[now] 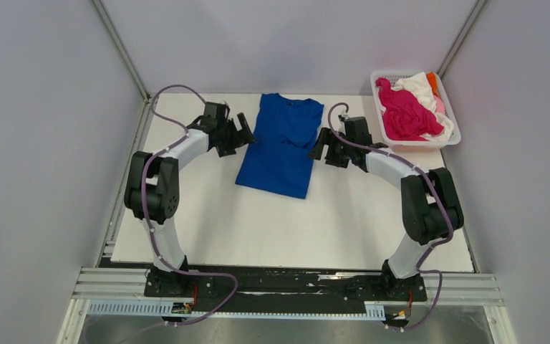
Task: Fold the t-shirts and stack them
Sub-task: Grab one side of the 2/3 rectangular tshirt with both arms
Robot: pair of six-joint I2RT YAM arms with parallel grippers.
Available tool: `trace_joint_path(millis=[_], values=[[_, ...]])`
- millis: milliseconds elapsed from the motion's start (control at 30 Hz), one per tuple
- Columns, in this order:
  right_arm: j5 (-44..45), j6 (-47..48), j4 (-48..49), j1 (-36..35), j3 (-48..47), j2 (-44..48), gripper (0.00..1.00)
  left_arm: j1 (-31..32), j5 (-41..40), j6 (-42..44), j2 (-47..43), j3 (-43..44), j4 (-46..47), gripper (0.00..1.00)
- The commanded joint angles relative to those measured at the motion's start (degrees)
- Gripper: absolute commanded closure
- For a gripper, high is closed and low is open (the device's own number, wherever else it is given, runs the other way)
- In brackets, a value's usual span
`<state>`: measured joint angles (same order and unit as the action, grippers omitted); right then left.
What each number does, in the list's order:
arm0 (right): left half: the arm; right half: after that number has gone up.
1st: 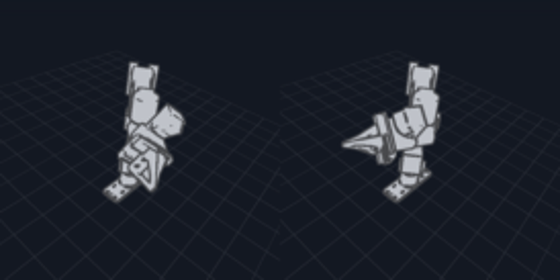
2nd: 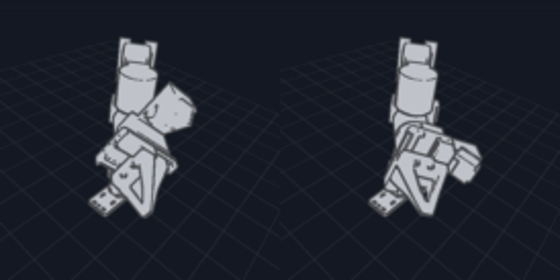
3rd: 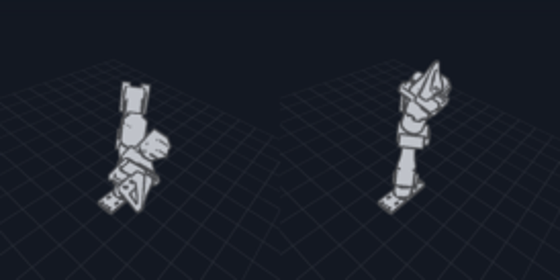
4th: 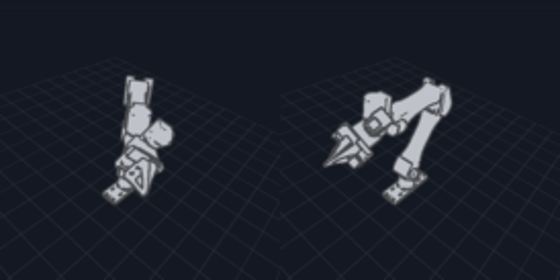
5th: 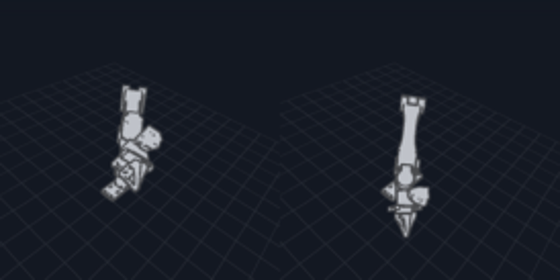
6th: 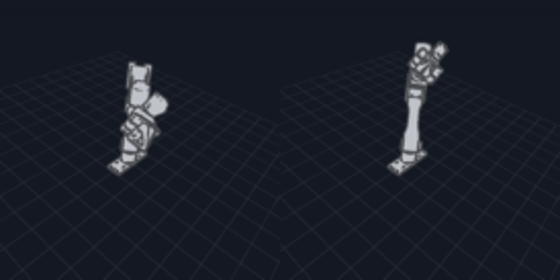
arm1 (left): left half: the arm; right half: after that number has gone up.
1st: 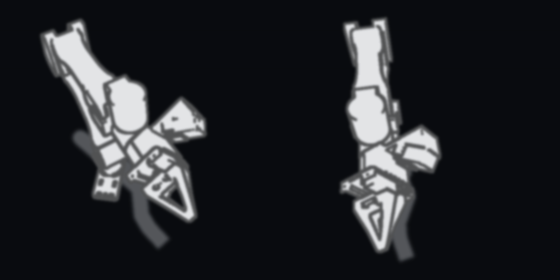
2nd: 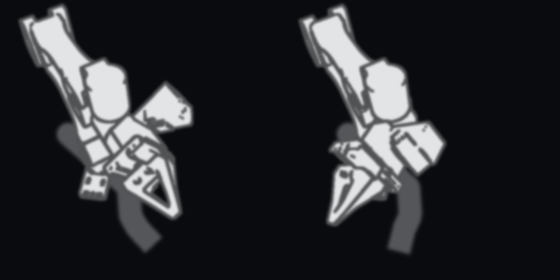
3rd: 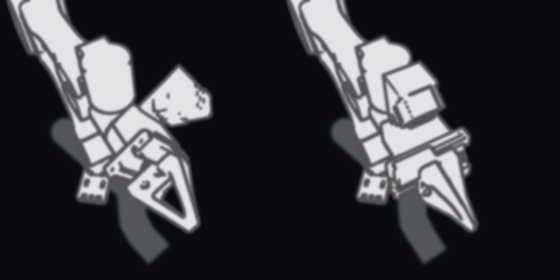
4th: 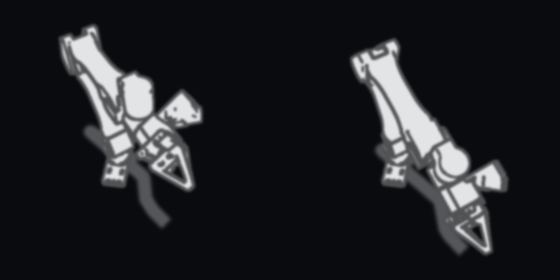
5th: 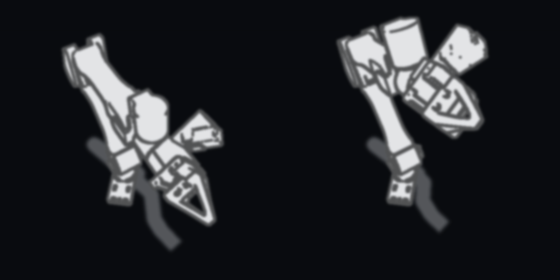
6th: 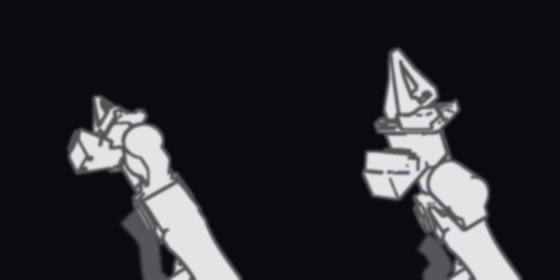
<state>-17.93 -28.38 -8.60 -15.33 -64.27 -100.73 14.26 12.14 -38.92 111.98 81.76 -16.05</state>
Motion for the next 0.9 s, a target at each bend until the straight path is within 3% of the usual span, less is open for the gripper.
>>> trace_joint_path(millis=[0, 167, 300, 600, 867], values=[[-4.0, 0.4, 2.5, -5.1, 6.4, 6.2, 0.21, 0.4, 0.2, 1.4, -12.5, -13.2, -2.2, 0.00], [0.9, -1.3, 1.2, -11.7, 11.0, 7.7, 0.21, 0.4, -0.8, 1.7, -20.1, -24.8, -2.9, 0.00], [4.9, -2.5, 0.8, -15.3, 12.1, 7.0, 0.21, 0.4, -1.6, 1.4, -20.6, -27.7, -1.8, 0.01], [7.8, -6.5, -1.8, -17.5, 11.3, 2.9, 0.40, 1.2, 0.0, 0.9, -15.7, -27.7, 0.6, 0.29], [11.9, -7.1, -5.2, -18.5, 12.5, 4.0, 0.41, 2.2, -2.4, 1.0, -12.5, -27.0, -0.1, 0.43]])
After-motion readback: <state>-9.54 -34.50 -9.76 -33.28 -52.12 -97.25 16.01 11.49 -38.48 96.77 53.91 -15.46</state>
